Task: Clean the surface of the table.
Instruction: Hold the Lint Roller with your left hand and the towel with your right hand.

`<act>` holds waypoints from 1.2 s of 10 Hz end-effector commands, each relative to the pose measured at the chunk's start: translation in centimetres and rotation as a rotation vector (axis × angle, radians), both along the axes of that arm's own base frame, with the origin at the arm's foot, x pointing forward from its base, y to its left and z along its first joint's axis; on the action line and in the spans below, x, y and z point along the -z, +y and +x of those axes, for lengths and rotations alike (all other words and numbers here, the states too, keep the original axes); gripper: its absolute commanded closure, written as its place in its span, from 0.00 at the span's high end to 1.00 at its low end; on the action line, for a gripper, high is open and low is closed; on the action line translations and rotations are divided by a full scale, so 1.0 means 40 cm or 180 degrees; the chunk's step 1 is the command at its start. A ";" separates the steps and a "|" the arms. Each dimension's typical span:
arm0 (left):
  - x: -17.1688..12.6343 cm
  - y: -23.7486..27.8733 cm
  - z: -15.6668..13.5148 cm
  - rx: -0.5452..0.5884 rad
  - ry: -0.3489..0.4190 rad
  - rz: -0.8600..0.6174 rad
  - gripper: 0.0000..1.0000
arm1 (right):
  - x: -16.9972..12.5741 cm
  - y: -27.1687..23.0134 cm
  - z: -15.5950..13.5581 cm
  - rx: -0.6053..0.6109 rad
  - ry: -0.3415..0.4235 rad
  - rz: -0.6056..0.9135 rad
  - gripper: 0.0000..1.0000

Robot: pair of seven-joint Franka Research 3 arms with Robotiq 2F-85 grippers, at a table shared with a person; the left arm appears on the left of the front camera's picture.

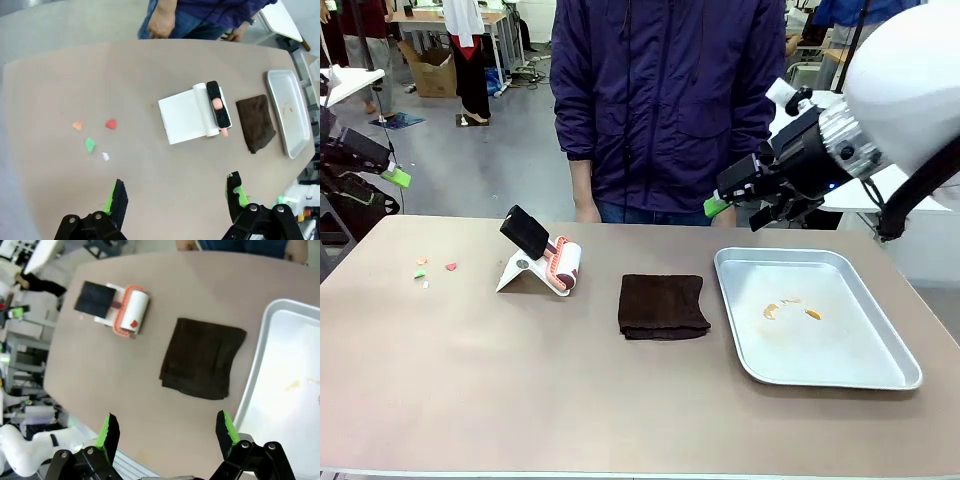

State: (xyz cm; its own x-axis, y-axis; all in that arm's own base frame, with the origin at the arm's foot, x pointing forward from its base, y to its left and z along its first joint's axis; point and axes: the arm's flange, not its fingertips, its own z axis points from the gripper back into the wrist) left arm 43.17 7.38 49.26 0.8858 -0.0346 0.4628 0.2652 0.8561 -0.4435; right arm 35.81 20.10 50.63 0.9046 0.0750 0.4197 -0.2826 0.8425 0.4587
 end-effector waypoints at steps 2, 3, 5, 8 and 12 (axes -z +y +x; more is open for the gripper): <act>0.005 0.055 -0.011 -0.0022 0.0006 0.0005 1.00 | -0.013 -0.015 -0.007 0.0010 -0.0050 0.0083 1.00; 0.005 0.055 -0.011 -0.0022 0.0006 0.0005 1.00 | -0.013 -0.015 -0.007 0.0010 -0.0050 0.0083 1.00; -0.008 -0.013 -0.010 0.0086 -0.0063 -0.0048 1.00 | 0.009 0.027 0.012 0.0057 0.0049 -0.0214 1.00; -0.013 -0.153 0.040 0.0207 0.0210 -0.0156 1.00 | 0.088 0.116 0.098 0.0357 0.0296 -0.0540 1.00; 0.049 -0.283 0.149 0.0143 0.0621 -0.0245 1.00 | 0.215 0.248 0.180 0.0320 0.0674 -0.0680 1.00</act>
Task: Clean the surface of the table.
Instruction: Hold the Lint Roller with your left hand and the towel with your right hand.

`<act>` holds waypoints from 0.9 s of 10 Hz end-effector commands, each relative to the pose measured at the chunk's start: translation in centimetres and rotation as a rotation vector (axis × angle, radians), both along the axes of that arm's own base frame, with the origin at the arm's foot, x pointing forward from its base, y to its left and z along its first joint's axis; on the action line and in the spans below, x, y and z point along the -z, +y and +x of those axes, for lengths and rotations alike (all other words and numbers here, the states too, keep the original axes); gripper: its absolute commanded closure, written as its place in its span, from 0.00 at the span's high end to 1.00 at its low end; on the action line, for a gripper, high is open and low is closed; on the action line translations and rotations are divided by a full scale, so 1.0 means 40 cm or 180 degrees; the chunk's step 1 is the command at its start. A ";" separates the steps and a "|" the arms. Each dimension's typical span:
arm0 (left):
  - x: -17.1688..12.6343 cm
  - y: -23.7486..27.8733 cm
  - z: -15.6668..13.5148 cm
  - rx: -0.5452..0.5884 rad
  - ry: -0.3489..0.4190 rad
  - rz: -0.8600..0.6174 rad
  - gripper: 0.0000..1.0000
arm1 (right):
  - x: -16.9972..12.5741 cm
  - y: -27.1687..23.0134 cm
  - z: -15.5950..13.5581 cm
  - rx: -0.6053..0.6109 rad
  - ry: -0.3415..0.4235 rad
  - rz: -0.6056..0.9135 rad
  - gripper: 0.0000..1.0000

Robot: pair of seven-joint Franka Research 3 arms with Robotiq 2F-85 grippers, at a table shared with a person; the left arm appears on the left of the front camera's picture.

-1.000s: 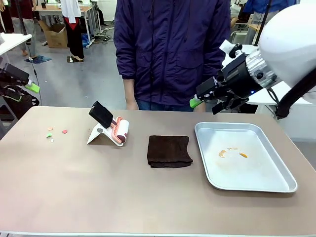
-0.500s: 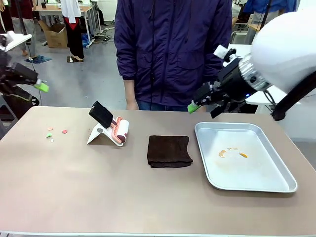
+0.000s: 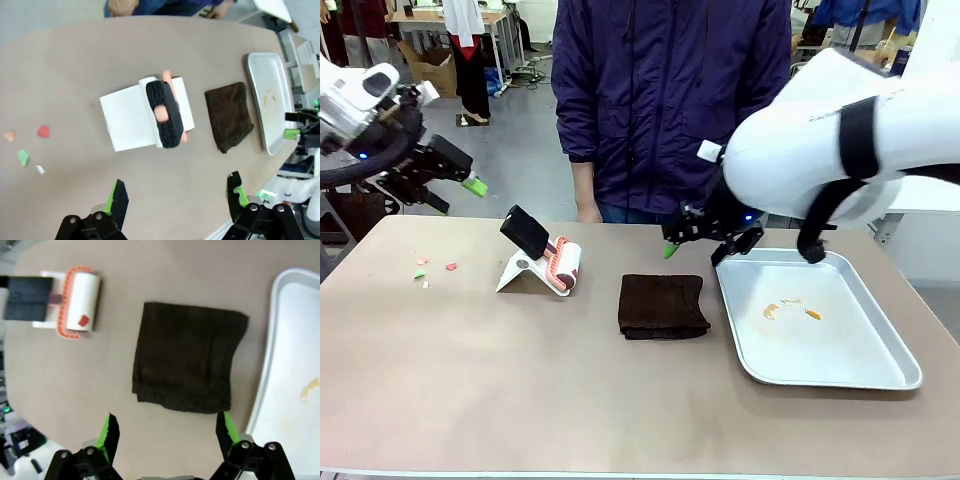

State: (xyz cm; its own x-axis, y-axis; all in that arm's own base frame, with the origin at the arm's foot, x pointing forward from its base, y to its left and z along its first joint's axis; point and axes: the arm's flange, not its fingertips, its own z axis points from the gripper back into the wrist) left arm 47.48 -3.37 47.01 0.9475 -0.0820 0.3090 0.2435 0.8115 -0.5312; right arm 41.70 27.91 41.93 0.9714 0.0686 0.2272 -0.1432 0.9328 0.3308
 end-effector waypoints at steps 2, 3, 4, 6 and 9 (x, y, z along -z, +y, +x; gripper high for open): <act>0.041 -0.056 0.099 -0.0139 0.0339 -0.0062 1.00 | 0.053 0.103 0.059 0.0142 0.0276 -0.0205 1.00; 0.069 -0.067 0.124 -0.0201 0.0425 -0.0065 1.00 | 0.083 0.116 0.072 0.0221 0.0349 -0.0290 1.00; 0.096 -0.076 0.143 -0.0208 0.0509 -0.0097 1.00 | 0.109 0.125 0.083 0.0197 0.0444 -0.0345 1.00; 0.131 -0.086 0.168 -0.0227 0.0646 -0.0045 1.00 | 0.146 0.129 0.102 0.0338 0.0480 -0.0518 1.00; 0.156 -0.101 0.184 -0.0184 0.0733 -0.0095 1.00 | 0.211 0.125 0.136 0.0666 0.0457 -0.0802 1.00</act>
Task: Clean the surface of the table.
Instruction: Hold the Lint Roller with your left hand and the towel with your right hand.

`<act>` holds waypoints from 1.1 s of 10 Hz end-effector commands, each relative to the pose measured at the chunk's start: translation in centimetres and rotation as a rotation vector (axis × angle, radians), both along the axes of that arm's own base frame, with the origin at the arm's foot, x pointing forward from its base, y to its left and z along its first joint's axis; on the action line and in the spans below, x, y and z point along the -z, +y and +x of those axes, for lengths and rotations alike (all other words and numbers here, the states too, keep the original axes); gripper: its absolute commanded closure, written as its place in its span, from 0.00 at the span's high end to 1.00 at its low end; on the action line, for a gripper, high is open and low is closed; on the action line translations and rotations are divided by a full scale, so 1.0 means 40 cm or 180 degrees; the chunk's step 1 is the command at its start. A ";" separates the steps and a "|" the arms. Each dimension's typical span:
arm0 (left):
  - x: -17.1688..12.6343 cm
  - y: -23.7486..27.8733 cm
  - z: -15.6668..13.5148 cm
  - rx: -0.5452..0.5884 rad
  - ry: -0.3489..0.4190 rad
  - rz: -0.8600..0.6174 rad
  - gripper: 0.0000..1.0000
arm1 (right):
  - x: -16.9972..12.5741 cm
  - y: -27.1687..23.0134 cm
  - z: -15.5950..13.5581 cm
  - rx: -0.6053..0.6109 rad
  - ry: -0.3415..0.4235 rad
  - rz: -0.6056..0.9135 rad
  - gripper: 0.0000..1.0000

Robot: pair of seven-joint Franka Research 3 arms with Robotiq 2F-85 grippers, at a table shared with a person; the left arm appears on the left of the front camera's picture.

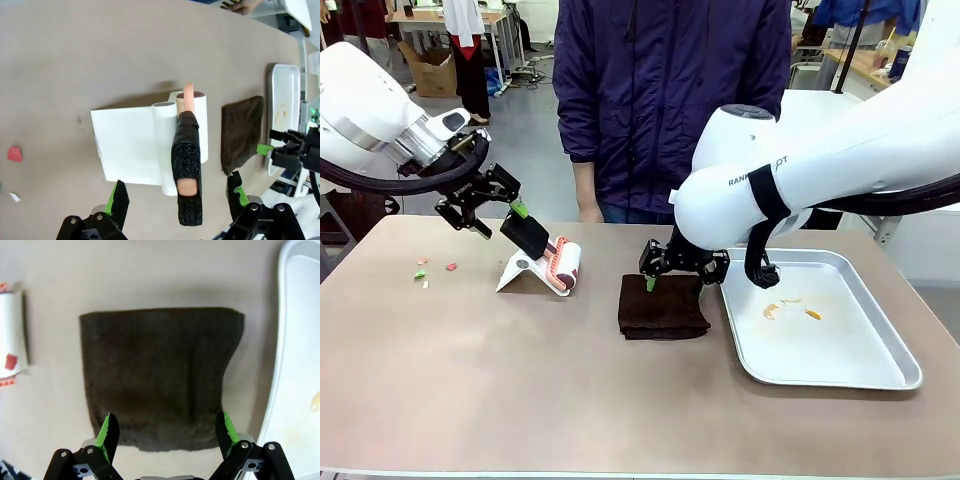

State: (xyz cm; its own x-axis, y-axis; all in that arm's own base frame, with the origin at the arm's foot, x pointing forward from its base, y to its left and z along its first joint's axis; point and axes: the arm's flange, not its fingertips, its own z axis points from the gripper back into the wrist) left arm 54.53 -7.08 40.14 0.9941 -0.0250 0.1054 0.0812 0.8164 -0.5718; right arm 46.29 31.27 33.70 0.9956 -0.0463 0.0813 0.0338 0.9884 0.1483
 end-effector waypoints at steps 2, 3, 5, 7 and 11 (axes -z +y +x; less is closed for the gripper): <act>0.007 -0.013 0.012 0.0071 0.0145 -0.0112 1.00 | 0.038 0.042 0.038 0.0305 0.0050 -0.0175 1.00; 0.014 -0.010 0.012 0.0073 0.0165 -0.0113 1.00 | 0.047 0.040 0.044 0.0389 0.0036 -0.0202 1.00; 0.019 -0.015 0.014 0.0094 0.0177 -0.0148 1.00 | 0.051 0.035 0.049 0.0515 0.0075 -0.0141 1.00; 0.023 -0.023 0.012 0.0080 0.0184 -0.0174 1.00 | 0.057 0.032 0.049 0.0571 0.0075 -0.0209 1.00; 0.036 -0.004 0.016 0.0068 0.0154 -0.0224 1.00 | 0.059 0.028 0.048 0.0581 0.0044 -0.0352 1.00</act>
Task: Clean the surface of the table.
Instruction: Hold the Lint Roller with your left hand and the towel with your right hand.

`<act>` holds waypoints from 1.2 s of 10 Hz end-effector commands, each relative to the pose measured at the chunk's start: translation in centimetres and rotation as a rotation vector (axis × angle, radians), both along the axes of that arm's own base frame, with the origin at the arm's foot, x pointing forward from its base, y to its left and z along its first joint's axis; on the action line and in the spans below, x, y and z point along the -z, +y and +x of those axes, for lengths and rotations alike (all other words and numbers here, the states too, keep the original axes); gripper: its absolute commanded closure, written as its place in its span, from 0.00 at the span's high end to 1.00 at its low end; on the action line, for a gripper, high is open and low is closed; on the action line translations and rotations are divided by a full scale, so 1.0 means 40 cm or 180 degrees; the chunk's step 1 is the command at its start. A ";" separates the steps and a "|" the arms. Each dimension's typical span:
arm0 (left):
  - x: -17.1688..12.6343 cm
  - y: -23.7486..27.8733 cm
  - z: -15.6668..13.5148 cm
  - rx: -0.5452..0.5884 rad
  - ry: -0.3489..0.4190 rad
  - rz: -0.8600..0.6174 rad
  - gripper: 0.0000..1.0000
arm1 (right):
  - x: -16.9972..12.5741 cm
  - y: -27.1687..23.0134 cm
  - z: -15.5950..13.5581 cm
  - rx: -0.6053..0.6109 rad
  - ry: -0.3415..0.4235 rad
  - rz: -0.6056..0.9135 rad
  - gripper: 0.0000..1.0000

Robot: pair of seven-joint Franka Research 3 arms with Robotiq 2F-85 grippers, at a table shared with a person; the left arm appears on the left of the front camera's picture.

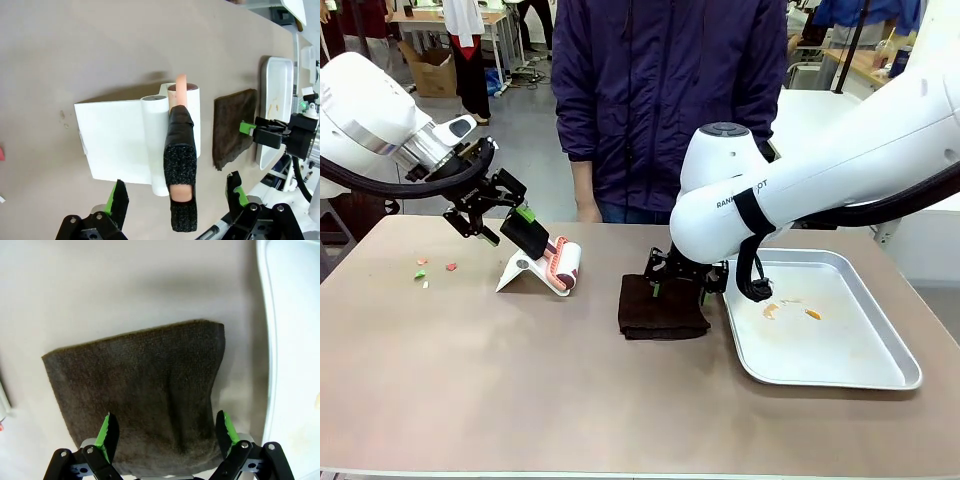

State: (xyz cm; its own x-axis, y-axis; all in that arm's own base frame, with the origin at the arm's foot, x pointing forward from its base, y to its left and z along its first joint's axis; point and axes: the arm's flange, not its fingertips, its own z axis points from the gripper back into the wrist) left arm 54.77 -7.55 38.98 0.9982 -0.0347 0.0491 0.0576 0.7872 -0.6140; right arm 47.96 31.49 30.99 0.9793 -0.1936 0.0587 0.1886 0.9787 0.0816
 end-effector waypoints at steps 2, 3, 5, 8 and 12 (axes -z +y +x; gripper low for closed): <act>0.013 0.012 0.010 0.0008 -0.0055 -0.0077 1.00 | -0.002 0.018 0.005 0.0086 -0.0044 -0.0171 1.00; 0.015 0.010 0.010 -0.0024 -0.0083 -0.0104 0.90 | 0.002 0.016 0.005 0.0049 -0.0029 -0.0159 1.00; 0.012 0.006 0.006 -0.0015 -0.0176 -0.0149 0.30 | 0.004 0.017 0.001 -0.0036 -0.0032 -0.0159 0.41; 0.014 0.002 0.005 -0.0023 -0.0241 -0.0248 0.00 | 0.011 0.014 0.000 -0.0052 0.0012 -0.0137 0.00; 0.011 0.002 0.004 -0.0043 -0.0258 -0.0258 0.00 | 0.016 0.016 0.000 -0.0075 0.0038 -0.0072 0.00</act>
State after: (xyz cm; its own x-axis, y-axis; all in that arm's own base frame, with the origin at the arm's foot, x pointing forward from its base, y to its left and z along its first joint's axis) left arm 55.22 -7.44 38.71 0.9943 -0.0231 0.1042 0.0860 0.7521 -0.6534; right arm 47.68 31.85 30.82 0.9827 -0.1764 0.0562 0.1727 0.9828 0.0658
